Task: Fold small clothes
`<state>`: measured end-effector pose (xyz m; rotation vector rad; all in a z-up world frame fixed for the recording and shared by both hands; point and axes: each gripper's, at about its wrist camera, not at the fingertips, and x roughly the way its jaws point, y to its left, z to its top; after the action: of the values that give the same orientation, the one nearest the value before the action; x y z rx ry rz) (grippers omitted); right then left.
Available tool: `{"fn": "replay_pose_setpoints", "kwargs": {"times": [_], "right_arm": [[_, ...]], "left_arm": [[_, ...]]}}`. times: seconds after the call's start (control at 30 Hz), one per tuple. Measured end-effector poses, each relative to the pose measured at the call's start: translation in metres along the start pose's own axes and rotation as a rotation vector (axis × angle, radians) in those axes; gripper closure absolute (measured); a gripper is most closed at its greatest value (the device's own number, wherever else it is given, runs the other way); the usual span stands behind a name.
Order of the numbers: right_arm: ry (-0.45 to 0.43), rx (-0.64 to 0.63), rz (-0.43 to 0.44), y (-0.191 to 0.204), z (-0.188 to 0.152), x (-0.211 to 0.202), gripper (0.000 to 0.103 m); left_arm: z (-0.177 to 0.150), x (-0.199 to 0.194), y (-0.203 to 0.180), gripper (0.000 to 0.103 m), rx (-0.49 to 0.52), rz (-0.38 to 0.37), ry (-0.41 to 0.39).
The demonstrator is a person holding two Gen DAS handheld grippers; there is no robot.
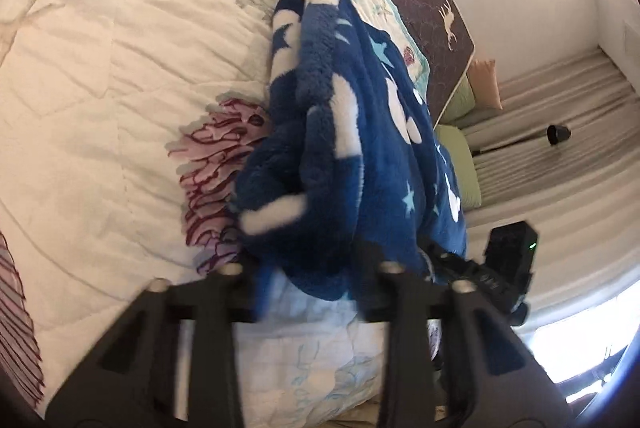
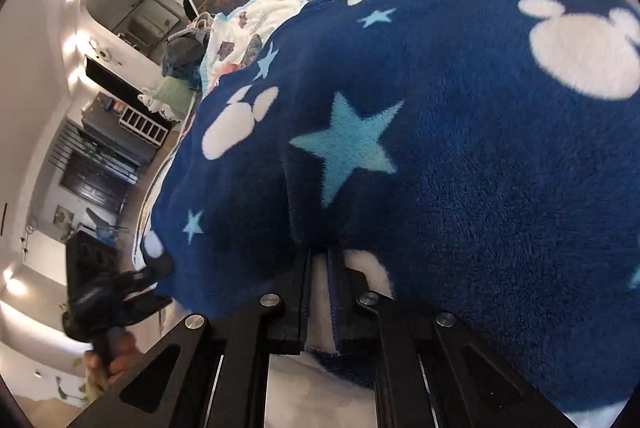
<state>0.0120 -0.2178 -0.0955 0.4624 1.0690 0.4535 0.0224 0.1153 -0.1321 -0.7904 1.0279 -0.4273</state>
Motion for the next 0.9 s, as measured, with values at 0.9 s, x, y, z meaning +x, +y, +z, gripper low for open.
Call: {"fn": "replay_pose_setpoints", "kwargs": {"times": [0.9], "right_arm": [[-0.148, -0.072, -0.014, -0.027, 0.05, -0.073, 0.088]], "left_arm": [[0.012, -0.011, -0.159, 0.089, 0.497, -0.097, -0.126]]}}
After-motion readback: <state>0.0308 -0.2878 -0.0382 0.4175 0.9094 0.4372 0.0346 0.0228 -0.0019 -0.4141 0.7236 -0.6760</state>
